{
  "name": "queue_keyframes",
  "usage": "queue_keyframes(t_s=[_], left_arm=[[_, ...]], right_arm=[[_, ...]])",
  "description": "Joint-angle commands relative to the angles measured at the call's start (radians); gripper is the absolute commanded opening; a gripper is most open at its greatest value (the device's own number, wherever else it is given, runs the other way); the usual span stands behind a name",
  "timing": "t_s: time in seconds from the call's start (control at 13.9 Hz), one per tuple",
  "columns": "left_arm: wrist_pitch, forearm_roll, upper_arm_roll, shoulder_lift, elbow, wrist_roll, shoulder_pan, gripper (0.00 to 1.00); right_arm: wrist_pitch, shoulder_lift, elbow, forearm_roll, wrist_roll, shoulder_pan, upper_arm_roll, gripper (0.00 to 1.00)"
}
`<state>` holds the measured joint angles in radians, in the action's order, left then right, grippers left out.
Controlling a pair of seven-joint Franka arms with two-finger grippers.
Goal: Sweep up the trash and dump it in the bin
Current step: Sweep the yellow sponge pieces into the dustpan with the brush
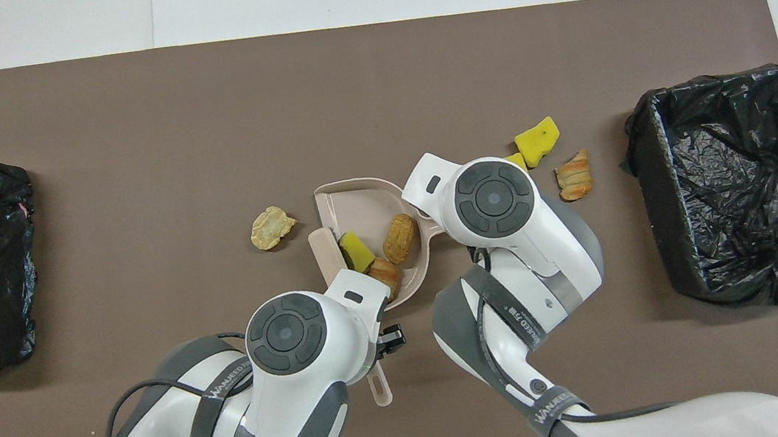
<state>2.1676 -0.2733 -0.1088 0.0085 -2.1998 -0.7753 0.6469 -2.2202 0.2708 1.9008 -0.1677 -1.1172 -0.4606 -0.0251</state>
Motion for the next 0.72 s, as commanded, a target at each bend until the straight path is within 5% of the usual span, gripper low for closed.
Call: queue_keyframes(t_s=[0.0, 0.65], left_arm=[[-0.012, -0.014, 0.014, 0.045, 0.08, 0.024, 0.016, 0.0], [-0.161, 0.228, 0.024, 0.06, 0.126, 0.183, -0.133, 0.0]], right_arm=[[-0.013, -0.007, 0.02, -0.021, -0.029, 0.01, -0.004, 0.0], [0.011, -0.007, 0.003, -0.006, -0.024, 0.019, -0.004, 0.0]])
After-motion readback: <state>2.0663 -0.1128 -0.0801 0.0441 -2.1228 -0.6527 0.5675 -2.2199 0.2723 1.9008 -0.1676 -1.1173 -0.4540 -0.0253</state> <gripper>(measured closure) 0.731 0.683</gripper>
